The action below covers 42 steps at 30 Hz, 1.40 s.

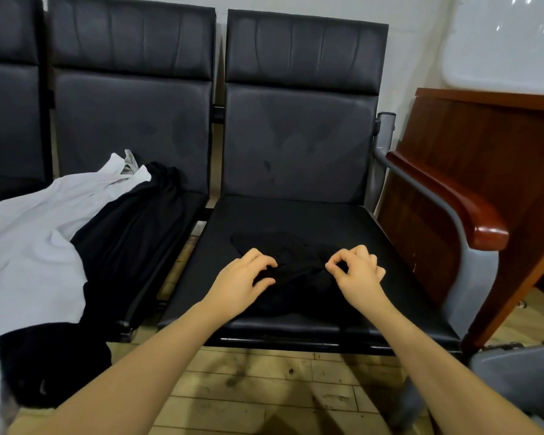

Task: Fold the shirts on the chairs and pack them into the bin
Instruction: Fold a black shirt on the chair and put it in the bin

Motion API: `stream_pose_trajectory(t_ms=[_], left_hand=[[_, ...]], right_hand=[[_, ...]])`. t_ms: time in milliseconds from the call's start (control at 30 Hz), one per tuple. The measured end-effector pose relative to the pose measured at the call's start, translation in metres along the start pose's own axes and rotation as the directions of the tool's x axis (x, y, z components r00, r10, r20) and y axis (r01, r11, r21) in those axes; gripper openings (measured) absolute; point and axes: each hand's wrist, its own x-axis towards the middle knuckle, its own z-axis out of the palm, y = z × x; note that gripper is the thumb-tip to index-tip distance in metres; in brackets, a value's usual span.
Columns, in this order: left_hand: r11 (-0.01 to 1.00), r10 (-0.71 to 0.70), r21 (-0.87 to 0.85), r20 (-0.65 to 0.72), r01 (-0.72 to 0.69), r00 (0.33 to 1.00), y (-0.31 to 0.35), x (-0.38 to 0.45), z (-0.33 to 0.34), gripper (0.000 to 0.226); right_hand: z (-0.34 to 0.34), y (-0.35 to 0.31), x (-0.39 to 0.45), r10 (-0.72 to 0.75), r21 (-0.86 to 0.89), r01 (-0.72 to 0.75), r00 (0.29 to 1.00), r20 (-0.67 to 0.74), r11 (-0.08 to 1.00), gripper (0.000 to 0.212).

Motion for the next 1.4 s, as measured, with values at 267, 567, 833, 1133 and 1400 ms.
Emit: stream_pose_trajectory(t_ms=[267, 567, 833, 1133, 1400], left_hand=[[0.997, -0.057, -0.053, 0.058, 0.060, 0.997, -0.007, -0.002, 0.002, 0.024], [0.917, -0.265, -0.262, 0.168, 0.302, 0.950, -0.012, 0.008, -0.002, 0.025], [0.862, -0.273, -0.422, 0.084, 0.282, 0.958, -0.001, 0.017, -0.030, 0.024], [0.925, -0.237, -0.347, -0.218, 0.152, 0.947, 0.009, 0.022, -0.048, 0.009], [0.860, -0.269, -0.497, -0.244, 0.117, 0.932, 0.022, 0.018, -0.073, 0.023]], right_hand=[[0.007, 0.001, 0.006, 0.003, 0.030, -0.003, 1.000, -0.003, 1.000, 0.005], [0.005, 0.005, 0.008, -0.022, 0.041, 0.022, 1.000, 0.004, 0.999, 0.005], [0.000, 0.009, 0.007, -0.081, 0.094, 0.080, 0.997, 0.001, 0.992, 0.008], [-0.025, 0.007, 0.001, -0.196, 0.309, 0.140, 0.968, 0.157, 0.941, 0.029], [-0.051, 0.027, -0.010, -0.300, 0.137, 0.295, 0.954, 0.018, 0.946, 0.022]])
